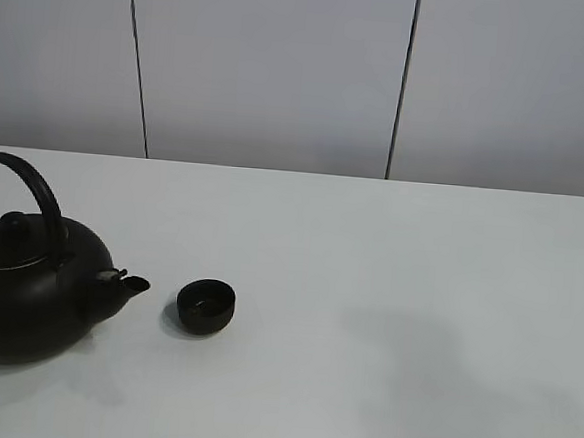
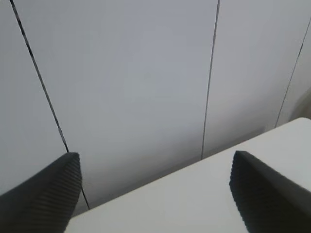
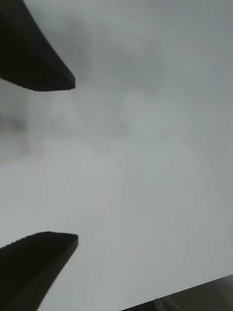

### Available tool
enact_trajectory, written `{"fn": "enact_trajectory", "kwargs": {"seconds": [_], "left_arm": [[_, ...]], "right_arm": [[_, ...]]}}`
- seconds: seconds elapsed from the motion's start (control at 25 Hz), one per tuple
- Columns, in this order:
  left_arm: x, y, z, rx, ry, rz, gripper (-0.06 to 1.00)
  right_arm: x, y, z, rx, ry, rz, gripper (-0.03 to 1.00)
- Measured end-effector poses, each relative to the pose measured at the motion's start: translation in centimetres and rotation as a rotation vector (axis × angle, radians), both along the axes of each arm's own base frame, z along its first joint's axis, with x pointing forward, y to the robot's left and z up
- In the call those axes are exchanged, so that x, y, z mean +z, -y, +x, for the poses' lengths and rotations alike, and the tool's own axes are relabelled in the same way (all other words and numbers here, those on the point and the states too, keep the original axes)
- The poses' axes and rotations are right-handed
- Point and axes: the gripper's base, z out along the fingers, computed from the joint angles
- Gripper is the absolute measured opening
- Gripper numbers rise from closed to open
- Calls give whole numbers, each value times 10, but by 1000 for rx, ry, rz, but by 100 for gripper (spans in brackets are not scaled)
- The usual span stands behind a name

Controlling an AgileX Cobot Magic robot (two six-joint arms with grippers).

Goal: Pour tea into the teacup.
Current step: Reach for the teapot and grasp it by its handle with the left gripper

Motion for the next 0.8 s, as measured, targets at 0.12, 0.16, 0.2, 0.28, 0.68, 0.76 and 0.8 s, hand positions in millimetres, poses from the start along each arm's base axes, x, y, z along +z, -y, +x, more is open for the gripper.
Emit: {"fn": "enact_trajectory", "kwargs": {"seconds": [0.12, 0.16, 0.2, 0.28, 0.68, 0.76, 0.8], "left_arm": [[17, -4, -23, 18, 80, 25, 60], [19, -6, -27, 27, 100, 44, 60], [22, -8, -32, 36, 116, 61, 60], [25, -11, -38, 63, 130, 97, 60], [-14, -32, -85, 241, 47, 80, 60], [-37, -34, -92, 265, 33, 67, 60], [-52, -35, -94, 273, 18, 67, 60]], "right_arm": [[0, 0, 0, 0, 0, 0, 55], [0, 0, 0, 0, 0, 0, 55], [0, 0, 0, 0, -1, 0, 55], [0, 0, 0, 0, -1, -1, 55], [0, 0, 0, 0, 0, -1, 55], [0, 0, 0, 0, 0, -1, 55], [0, 0, 0, 0, 0, -1, 55]]}}
